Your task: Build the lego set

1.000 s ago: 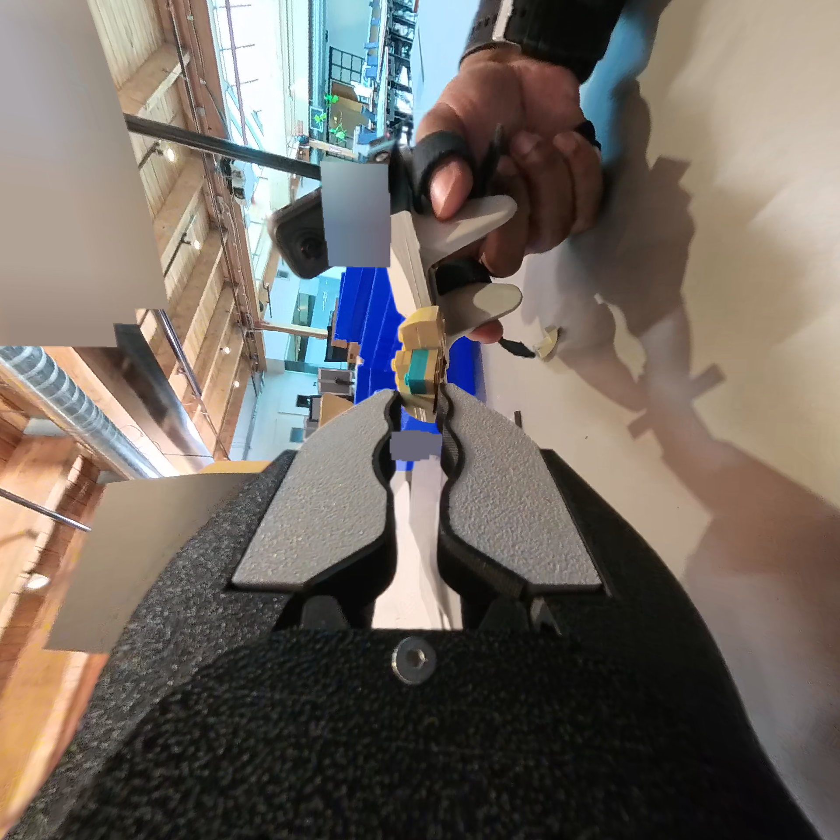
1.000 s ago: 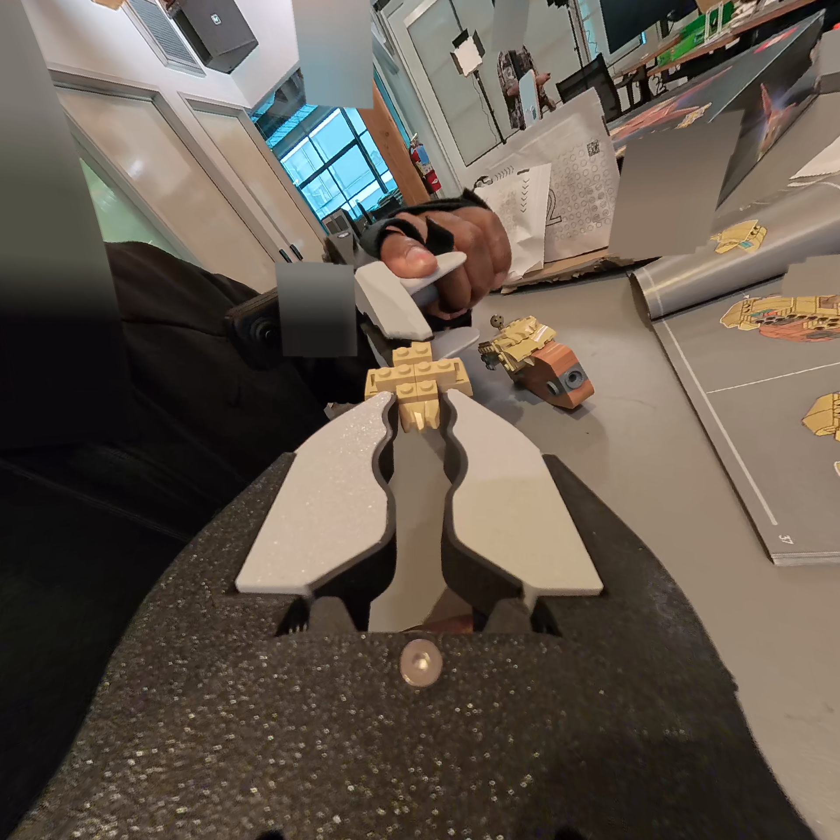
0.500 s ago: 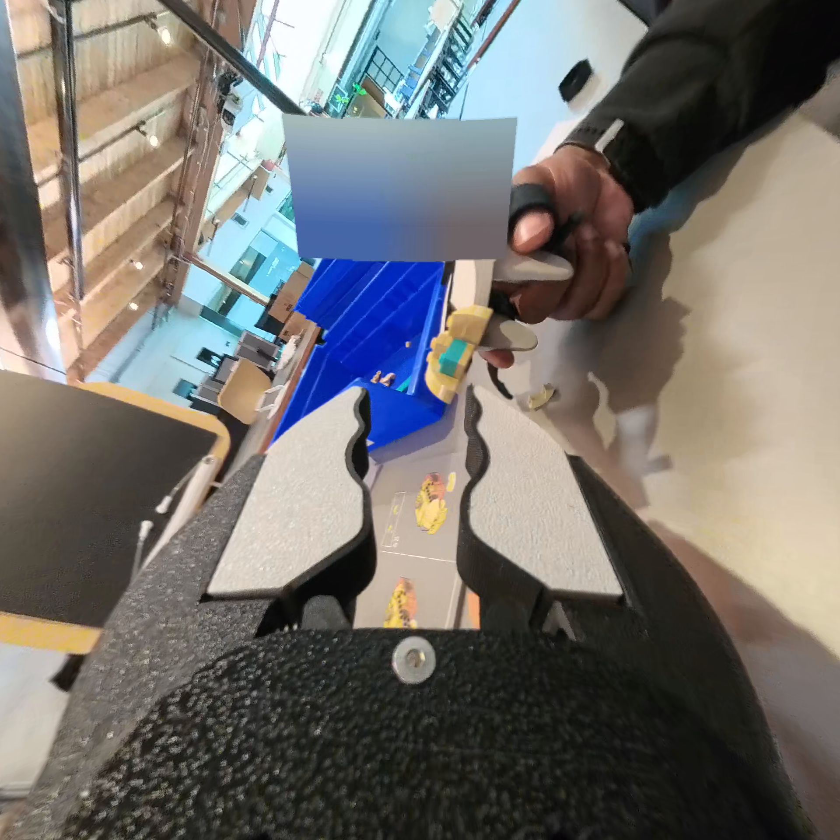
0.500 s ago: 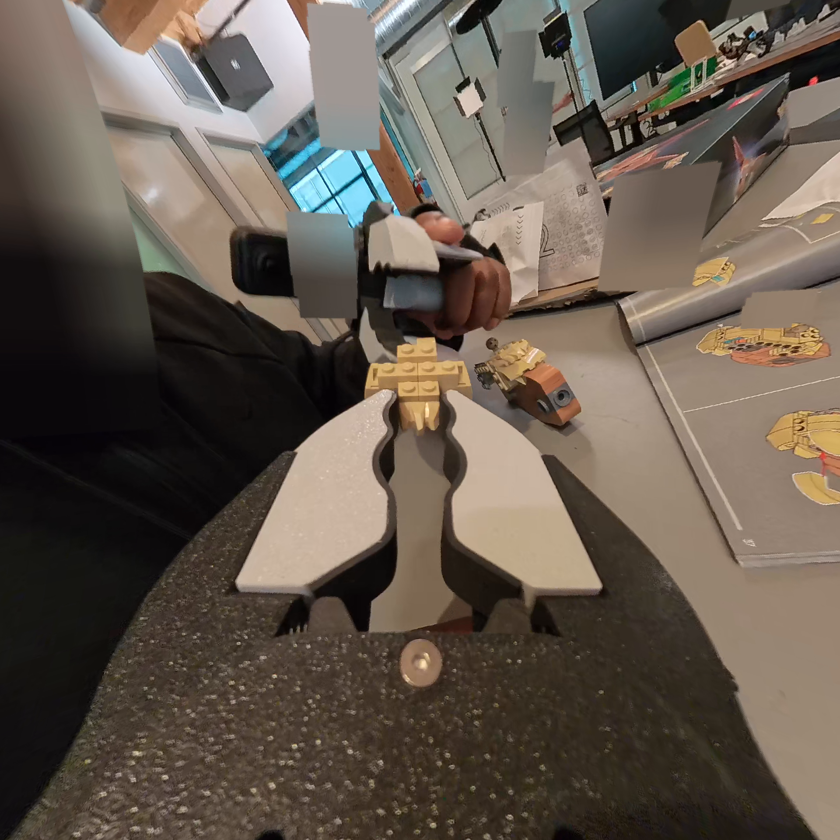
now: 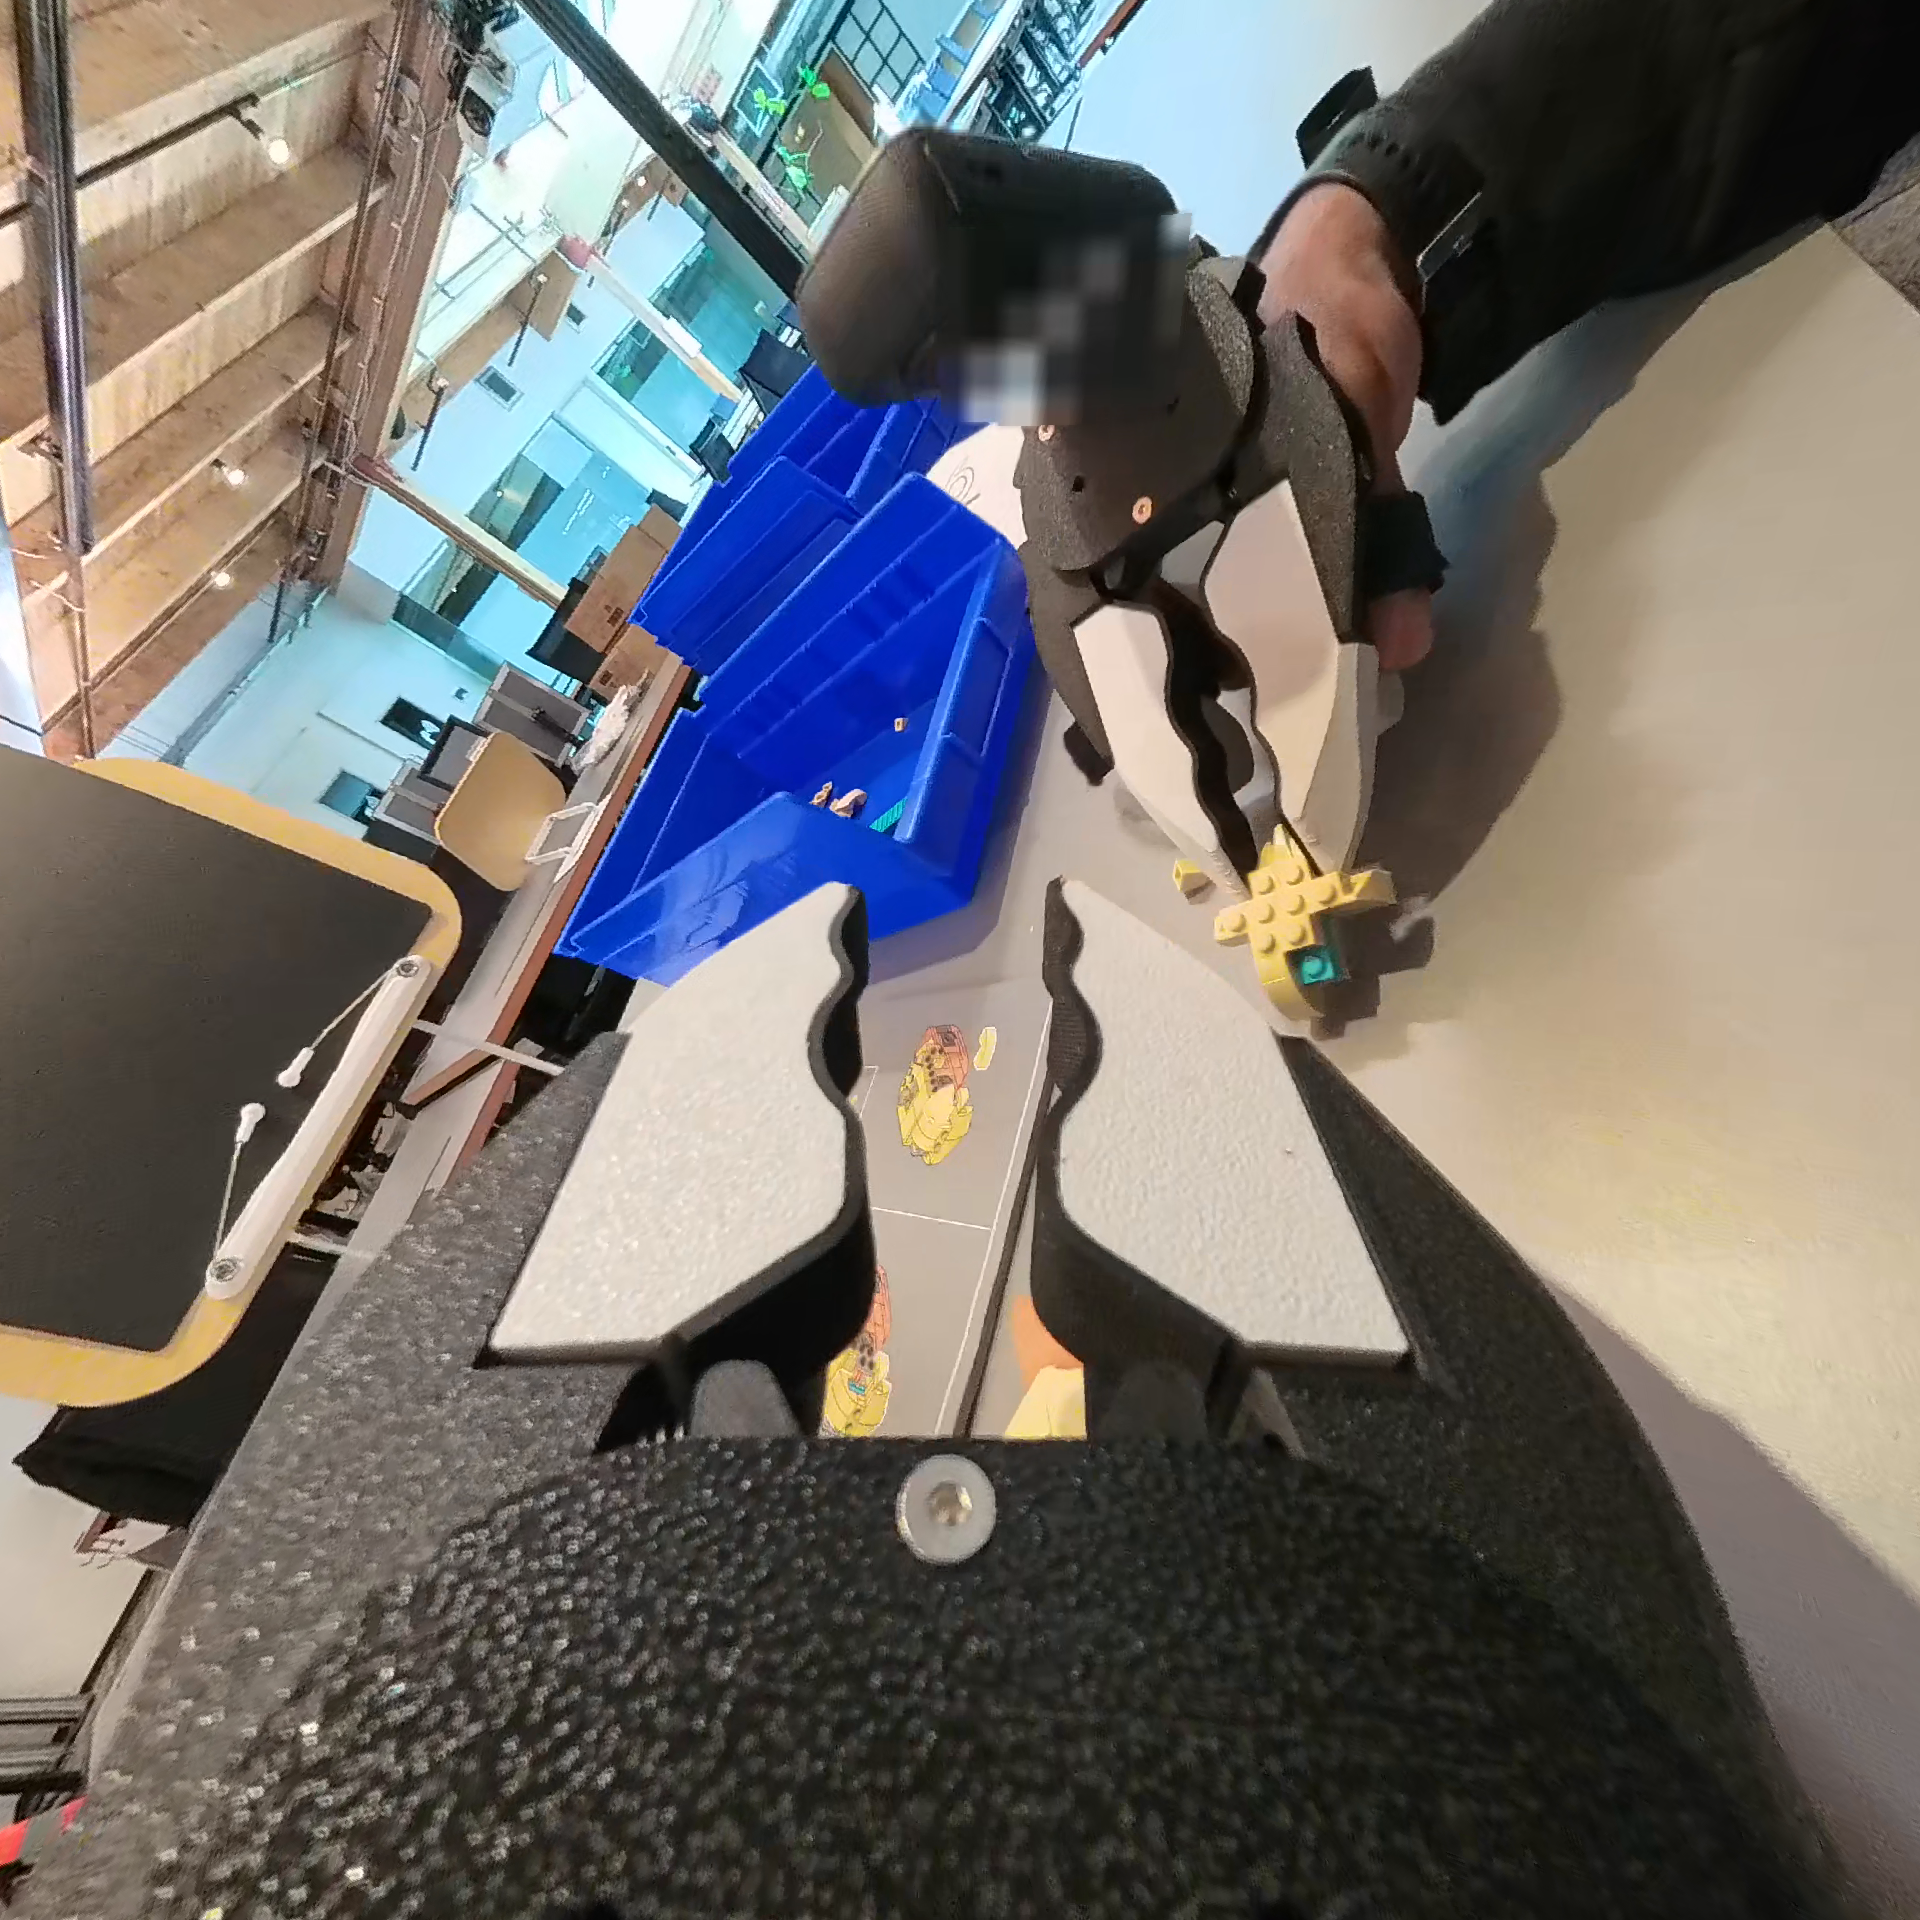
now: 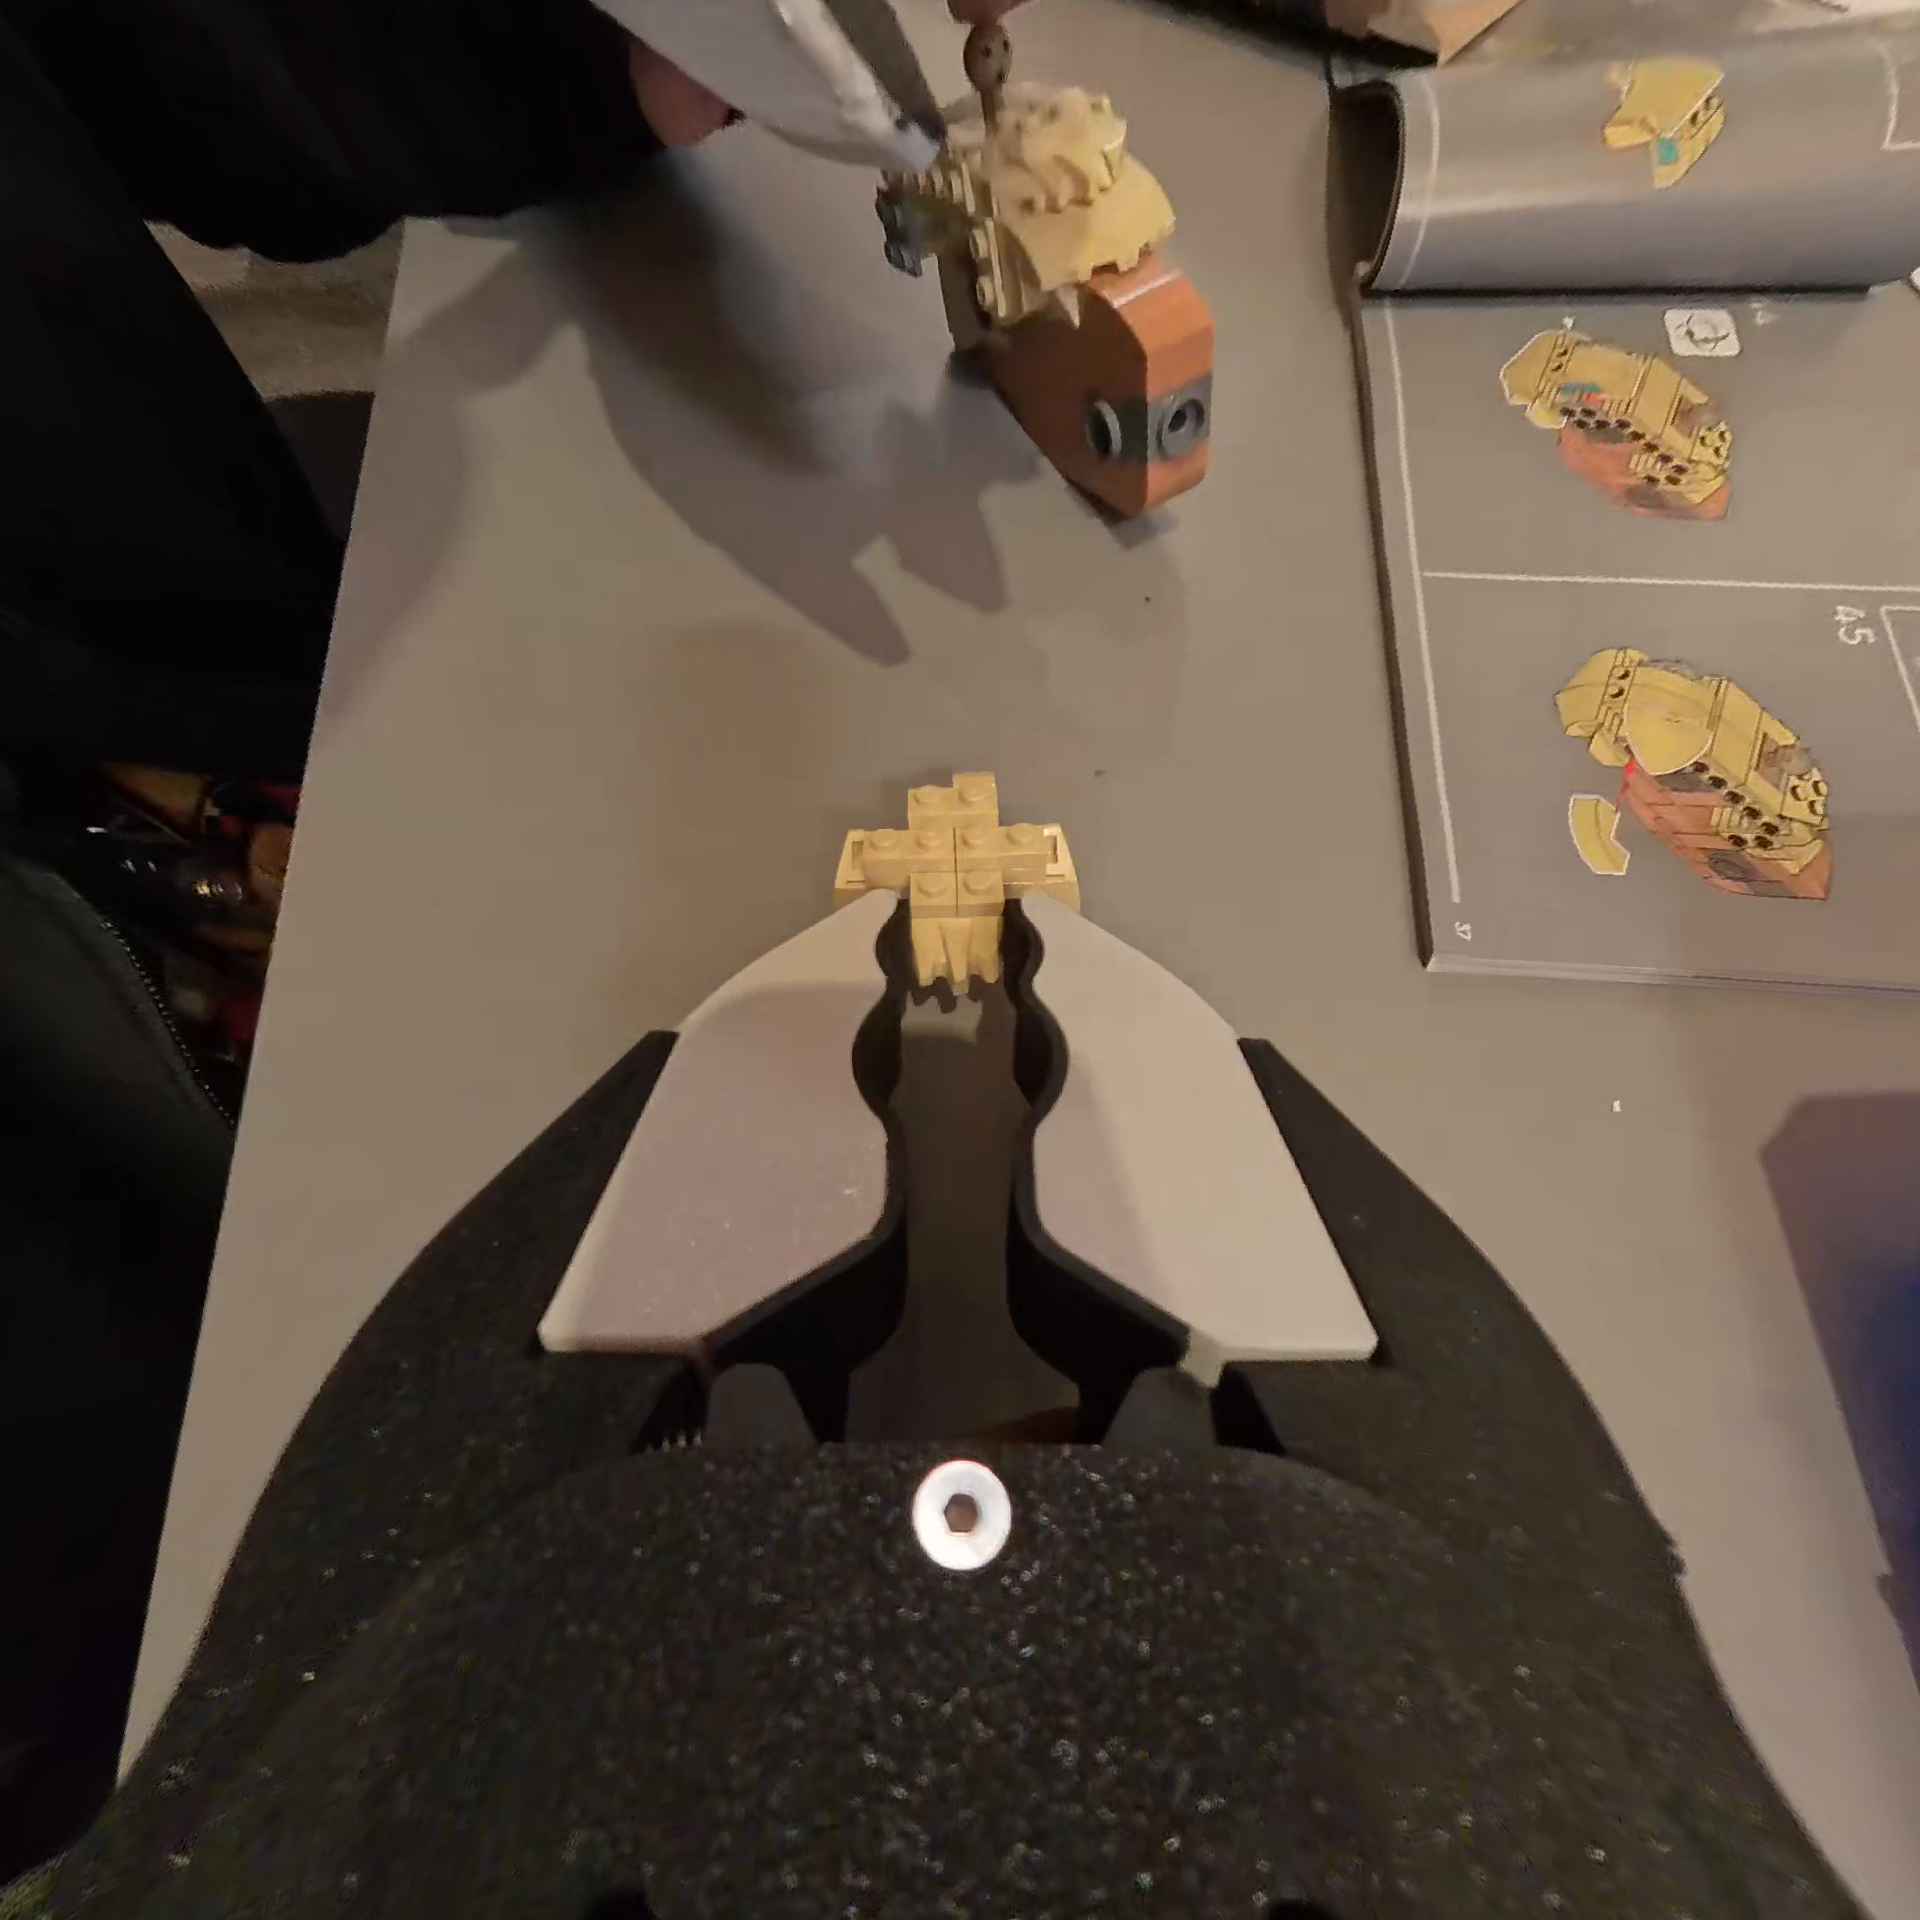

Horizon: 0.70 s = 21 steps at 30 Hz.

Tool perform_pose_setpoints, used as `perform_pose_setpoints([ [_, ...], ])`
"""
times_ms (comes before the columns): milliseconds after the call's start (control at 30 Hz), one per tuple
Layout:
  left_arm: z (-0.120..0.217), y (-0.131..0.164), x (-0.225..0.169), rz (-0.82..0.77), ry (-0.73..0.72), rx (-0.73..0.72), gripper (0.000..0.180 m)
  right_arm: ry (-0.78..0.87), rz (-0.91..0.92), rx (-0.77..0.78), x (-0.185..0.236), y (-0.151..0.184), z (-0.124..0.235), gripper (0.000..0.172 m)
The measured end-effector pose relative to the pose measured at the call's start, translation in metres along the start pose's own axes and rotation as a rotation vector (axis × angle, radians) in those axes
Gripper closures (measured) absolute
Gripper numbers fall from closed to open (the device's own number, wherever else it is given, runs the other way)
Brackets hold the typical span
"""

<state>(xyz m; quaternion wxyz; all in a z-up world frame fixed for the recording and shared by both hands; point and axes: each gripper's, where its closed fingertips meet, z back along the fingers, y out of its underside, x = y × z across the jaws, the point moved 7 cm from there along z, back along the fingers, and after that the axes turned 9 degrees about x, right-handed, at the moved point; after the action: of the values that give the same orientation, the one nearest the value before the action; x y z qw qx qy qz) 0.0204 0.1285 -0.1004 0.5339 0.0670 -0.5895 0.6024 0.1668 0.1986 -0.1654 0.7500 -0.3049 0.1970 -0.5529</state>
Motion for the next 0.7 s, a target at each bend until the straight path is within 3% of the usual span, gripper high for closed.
perform_pose_setpoints([
  [200,0.002,-0.001,-0.002,-0.007,-0.001,-0.007,0.151,0.024,0.04,0.133,0.004,0.005,-0.011,0.155],
  [400,0.009,-0.002,0.003,0.019,-0.018,-0.036,0.151,0.055,0.069,0.115,0.001,0.011,-0.001,0.145],
  [567,0.016,-0.003,0.01,0.06,-0.038,-0.061,0.151,0.147,-0.114,0.001,-0.026,0.011,0.024,0.146],
  [700,0.019,-0.003,0.012,0.066,-0.061,-0.045,0.151,0.227,-0.231,0.077,-0.032,0.015,0.023,0.146],
])
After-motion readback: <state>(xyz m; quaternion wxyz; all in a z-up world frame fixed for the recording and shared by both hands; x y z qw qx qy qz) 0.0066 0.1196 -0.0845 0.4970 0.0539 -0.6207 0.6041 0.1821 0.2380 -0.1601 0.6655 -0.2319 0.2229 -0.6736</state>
